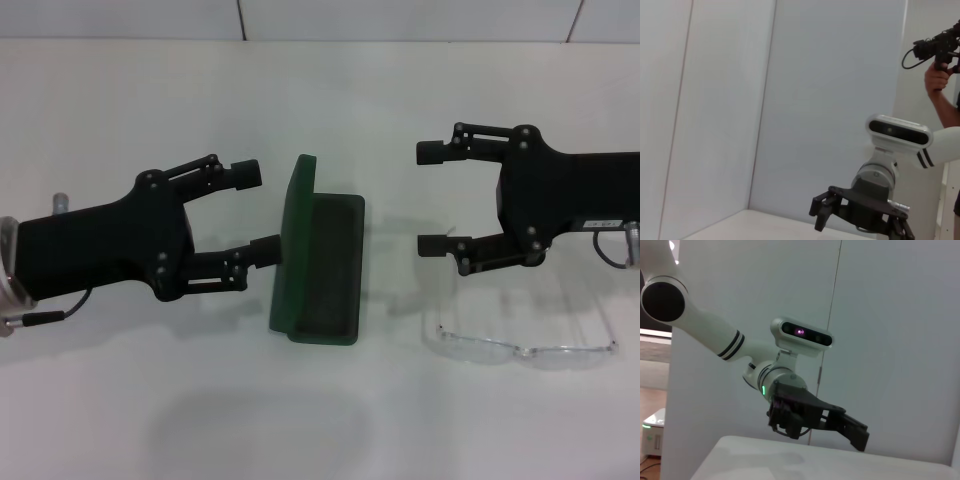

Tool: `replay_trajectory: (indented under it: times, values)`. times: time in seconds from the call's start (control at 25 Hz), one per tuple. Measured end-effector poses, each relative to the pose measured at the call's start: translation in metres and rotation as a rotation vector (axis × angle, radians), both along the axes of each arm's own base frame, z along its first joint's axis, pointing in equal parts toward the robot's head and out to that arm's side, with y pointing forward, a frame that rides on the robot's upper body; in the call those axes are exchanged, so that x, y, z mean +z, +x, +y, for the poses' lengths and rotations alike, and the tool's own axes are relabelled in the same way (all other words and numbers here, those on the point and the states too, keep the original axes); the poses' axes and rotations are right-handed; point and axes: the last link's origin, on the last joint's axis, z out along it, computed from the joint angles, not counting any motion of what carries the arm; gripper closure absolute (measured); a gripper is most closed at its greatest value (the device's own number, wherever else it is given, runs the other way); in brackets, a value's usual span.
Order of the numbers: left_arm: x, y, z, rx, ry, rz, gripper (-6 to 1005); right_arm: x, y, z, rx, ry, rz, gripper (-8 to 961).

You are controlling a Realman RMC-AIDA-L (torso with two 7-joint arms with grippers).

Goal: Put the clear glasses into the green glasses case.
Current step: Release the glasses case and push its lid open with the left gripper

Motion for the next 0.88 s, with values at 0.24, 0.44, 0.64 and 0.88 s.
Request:
replay_trajectory:
  times: [0.24, 0.44, 0.64, 0.88]
  values:
    - [0.015, 0.000, 0.015, 0.110, -0.045, 0.031, 126, 0.008, 0.003, 0.006, -0.046, 0.055, 0.039, 87]
    - [0.028, 0.003, 0.039, 0.290, -0.089, 0.130, 127, 0.022, 0.015, 0.011, -0.169, 0.195, 0.152, 88]
    - [0.014, 0.015, 0.054, 0.420, -0.159, 0.261, 128, 0.032, 0.029, 0.014, -0.272, 0.303, 0.206, 90]
    - [-0.004, 0.031, 0.066, 0.563, -0.208, 0.436, 129, 0.031, 0.032, 0.017, -0.299, 0.314, 0.199, 91]
